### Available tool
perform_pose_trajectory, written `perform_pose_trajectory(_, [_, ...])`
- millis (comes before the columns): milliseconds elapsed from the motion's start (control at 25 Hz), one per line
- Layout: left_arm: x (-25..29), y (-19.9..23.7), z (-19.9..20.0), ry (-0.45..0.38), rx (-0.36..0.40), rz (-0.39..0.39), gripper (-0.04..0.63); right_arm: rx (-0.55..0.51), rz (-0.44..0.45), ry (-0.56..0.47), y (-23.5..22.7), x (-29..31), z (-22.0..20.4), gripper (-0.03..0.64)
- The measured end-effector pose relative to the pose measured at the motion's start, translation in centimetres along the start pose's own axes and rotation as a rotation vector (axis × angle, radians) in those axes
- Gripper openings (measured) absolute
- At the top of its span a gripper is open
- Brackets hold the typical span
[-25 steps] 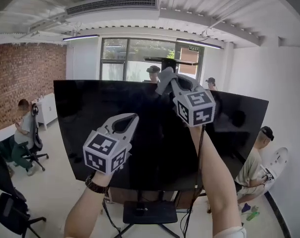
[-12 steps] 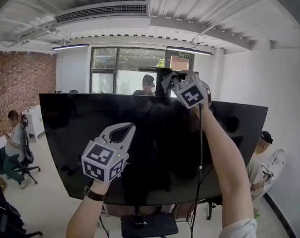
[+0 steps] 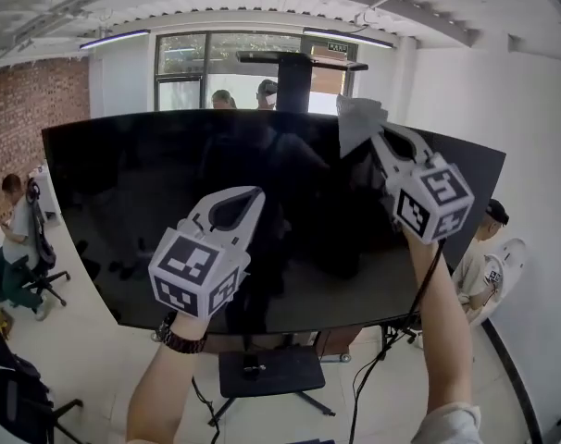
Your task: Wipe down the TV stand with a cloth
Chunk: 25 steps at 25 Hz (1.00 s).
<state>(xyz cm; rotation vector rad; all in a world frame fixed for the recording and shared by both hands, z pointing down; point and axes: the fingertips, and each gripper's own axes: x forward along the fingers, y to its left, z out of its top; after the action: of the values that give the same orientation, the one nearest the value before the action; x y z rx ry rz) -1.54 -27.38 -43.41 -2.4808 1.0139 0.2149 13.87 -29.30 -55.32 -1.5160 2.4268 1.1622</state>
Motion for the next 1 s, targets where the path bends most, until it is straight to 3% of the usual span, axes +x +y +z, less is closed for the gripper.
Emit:
perform_pose_trajectory(80, [-0.4,-2.5,-4.3,0.022,-0.027,-0.020,0.023,0.046,0.108,-0.046,8.7,-5.9,-4.6,0.003])
perform_pose_trajectory(160, [-0.5,-5.4,-10.0,0.048,-0.038,-0.052,0.023,0.123,0.131,-0.016,15.2,-10.7,-11.7,0.003])
perform_pose_trajectory(360, [0.1,-13.5,-24.6,0.176,-0.091,-0.093,0.023,0.396,0.028,0.195,24.4,-19.2,-31.9,0.003])
perform_pose_trajectory(480, [-3.9,-17.6,-34.8,0.235,-0.118,-0.061,0.023,0.496,0.016,0.278,29.6,-24.2,-42.1,0.003])
perform_pose_trajectory(680, [-10.9,-20.2,-55.0,0.330,-0.266,0.073,0.023,0.567,-0.054,0.326,35.7,-29.1,-59.1,0.003])
perform_pose_trajectory(840, [-14.5,-21.3,-67.3,0.343,-0.247,0.140,0.023,0.540,-0.105,0.293,38.8,-28.8,-69.4,0.003])
perform_pose_trajectory(1000, [-16.7,-22.8,-75.6,0.326,-0.221,0.170,0.023,0.483,-0.120,0.253,39.8,-26.8,-76.4,0.003])
